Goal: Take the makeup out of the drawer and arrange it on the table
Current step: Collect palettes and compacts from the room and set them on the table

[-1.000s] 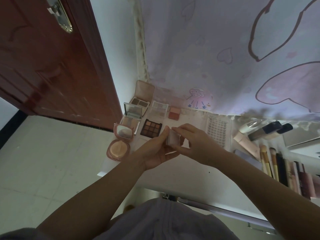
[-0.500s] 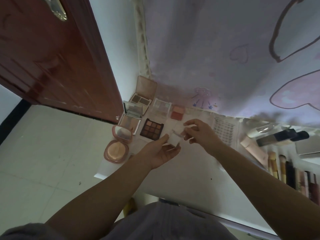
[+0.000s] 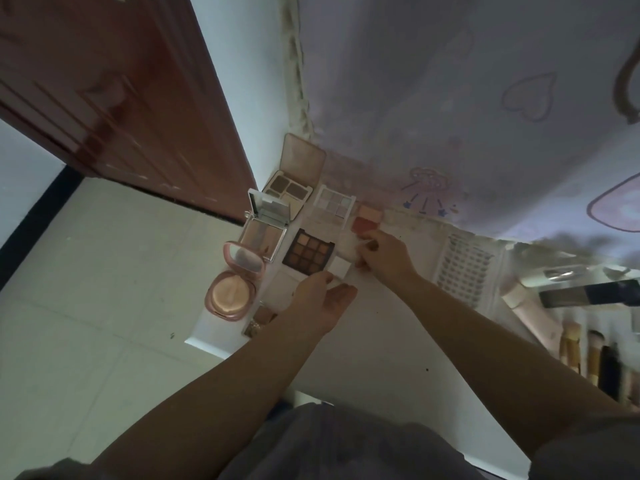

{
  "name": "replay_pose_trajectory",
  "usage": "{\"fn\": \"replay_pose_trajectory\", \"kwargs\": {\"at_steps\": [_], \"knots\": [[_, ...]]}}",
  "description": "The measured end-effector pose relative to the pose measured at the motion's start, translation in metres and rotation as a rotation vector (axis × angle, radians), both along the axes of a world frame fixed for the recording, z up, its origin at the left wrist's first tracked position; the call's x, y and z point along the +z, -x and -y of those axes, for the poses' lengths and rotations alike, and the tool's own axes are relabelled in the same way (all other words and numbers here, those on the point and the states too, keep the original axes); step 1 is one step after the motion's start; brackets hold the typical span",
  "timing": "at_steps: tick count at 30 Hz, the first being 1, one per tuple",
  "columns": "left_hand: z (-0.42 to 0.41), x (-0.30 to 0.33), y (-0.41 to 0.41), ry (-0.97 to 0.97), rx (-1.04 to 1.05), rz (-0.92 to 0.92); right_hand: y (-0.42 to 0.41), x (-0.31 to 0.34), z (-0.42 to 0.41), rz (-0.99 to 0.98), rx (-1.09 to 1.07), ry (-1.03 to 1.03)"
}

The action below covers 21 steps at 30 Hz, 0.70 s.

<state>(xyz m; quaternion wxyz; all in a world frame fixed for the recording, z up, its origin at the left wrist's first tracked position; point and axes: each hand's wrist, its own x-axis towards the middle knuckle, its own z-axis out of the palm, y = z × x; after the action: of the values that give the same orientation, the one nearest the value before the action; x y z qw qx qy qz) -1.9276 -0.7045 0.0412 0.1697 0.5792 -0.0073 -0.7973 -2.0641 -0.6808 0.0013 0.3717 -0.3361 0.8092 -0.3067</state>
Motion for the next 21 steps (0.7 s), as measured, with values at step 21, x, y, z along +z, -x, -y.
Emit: {"fn": "replay_pose_trajectory", "kwargs": {"at_steps": [21], "knots": [[-0.128, -0.031, 0.066, 1.084, -1.454, 0.068, 0.016, 0.02, -0.192, -0.747, 0.232, -0.464]]}}
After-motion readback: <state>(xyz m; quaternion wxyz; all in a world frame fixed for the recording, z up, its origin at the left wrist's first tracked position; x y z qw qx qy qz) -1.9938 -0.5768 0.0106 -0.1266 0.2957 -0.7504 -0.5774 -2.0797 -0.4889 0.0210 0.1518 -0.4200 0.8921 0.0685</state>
